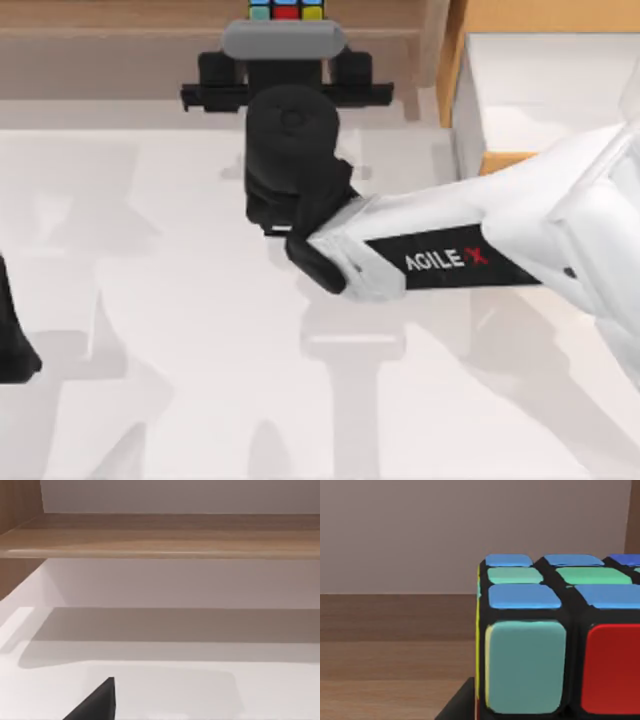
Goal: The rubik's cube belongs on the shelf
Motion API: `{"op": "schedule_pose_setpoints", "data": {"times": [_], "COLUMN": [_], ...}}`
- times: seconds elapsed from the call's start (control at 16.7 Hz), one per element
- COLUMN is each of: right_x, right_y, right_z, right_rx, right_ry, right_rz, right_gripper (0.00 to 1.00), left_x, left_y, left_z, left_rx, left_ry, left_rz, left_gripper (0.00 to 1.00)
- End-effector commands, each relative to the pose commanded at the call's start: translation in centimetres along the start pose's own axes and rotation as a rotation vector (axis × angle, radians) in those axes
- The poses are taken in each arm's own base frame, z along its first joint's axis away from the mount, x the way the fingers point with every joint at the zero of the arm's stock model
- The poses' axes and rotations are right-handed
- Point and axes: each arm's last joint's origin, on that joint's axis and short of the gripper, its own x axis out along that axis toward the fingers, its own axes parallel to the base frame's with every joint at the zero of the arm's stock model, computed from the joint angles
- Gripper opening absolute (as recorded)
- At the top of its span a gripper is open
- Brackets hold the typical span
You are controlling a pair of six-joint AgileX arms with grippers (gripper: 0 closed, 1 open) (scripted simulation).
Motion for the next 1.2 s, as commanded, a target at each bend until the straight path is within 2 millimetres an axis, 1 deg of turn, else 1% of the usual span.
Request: {"op": "schedule_pose_setpoints", "data": {"times": [0.24, 0.36, 0.48, 0.66, 0.78, 0.9, 1.02, 1.14, 1.2], "right_x": [-0.2, -0.3, -0.6, -0.4, 1.1, 3.5, 6.1, 8.5, 9.3], "right_y": [0.3, 1.0, 2.2, 3.4, 3.6, 3.2, 2.3, 1.0, 0.5], "right_z": [0.3, 0.9, 1.2, -0.1, 0.0, 0.7, 0.8, 0.2, 0.0], "right_rx": [0.008, 0.028, 0.049, 0.043, 0.045, 0.049, 0.034, 0.012, 0.007], "right_ry": [-0.005, -0.028, -0.051, -0.045, -0.052, -0.065, -0.05, -0.021, -0.011], "right_rz": [0.008, 0.037, 0.076, 0.109, 0.102, 0.073, 0.043, 0.017, 0.007], "right_gripper": [0.0, 0.0, 0.0, 0.0, 0.0, 0.0, 0.0, 0.0, 0.0], "left_x": [0.0, 0.0, 0.0, 0.0, 0.0, 0.0, 0.0, 0.0, 0.0], "left_y": [0.0, 0.0, 0.0, 0.0, 0.0, 0.0, 0.0, 0.0, 0.0], "left_z": [0.0, 0.0, 0.0, 0.0, 0.0, 0.0, 0.0, 0.0, 0.0], "left_rx": [0.0, 0.0, 0.0, 0.0, 0.0, 0.0, 0.0, 0.0, 0.0], "left_ry": [0.0, 0.0, 0.0, 0.0, 0.0, 0.0, 0.0, 0.0, 0.0], "left_rz": [0.0, 0.0, 0.0, 0.0, 0.0, 0.0, 0.0, 0.0, 0.0], "left_gripper": [1.0, 1.0, 1.0, 1.0, 1.0, 1.0, 1.0, 1.0, 1.0]}}
